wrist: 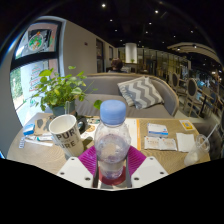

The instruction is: Pour water

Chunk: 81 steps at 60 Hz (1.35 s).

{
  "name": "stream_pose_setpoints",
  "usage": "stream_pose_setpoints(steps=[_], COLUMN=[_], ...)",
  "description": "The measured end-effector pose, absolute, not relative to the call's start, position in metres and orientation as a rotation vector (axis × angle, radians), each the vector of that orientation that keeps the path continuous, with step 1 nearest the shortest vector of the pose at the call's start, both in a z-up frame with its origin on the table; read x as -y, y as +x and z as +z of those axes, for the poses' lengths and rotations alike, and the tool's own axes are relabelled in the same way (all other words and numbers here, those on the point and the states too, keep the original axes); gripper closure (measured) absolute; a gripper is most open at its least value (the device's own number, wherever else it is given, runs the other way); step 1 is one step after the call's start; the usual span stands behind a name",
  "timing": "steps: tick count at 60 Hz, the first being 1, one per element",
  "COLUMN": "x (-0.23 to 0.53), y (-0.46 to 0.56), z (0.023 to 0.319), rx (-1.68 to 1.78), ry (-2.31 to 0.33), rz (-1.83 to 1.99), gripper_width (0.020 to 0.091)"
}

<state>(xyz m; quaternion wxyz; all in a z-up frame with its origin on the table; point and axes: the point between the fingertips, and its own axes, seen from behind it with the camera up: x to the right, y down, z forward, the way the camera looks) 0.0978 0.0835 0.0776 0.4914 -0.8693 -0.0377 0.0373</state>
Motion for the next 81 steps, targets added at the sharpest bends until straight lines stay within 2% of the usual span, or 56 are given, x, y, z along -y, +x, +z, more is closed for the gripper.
stream_pose_setpoints(steps=[5, 15, 19, 25, 31, 52, 65, 81], x=[-0.083, -0.083, -0.077, -0.063, -0.044, 0.099, 0.166, 0.187], y=[0.097, 0.095, 0.094, 0.097, 0.102, 0.054, 0.025, 0.034], z=[0.079, 0.076, 0.069, 0.077, 0.093, 0.194, 0.222, 0.239], rx=[0.093, 0.099, 0.069, 0.036, 0.048, 0.012, 0.055, 0.002], ry=[-2.087, -2.106, -2.168, -2.186, -2.21, -2.252, -2.252, -2.239], rz=[0.089, 0.074, 0.082, 0.085, -0.011, -0.091, -0.093, -0.112], gripper_width=[0.0705, 0.0588, 0.0465, 0.0242, 0.0251, 0.0251, 0.0253, 0.0251])
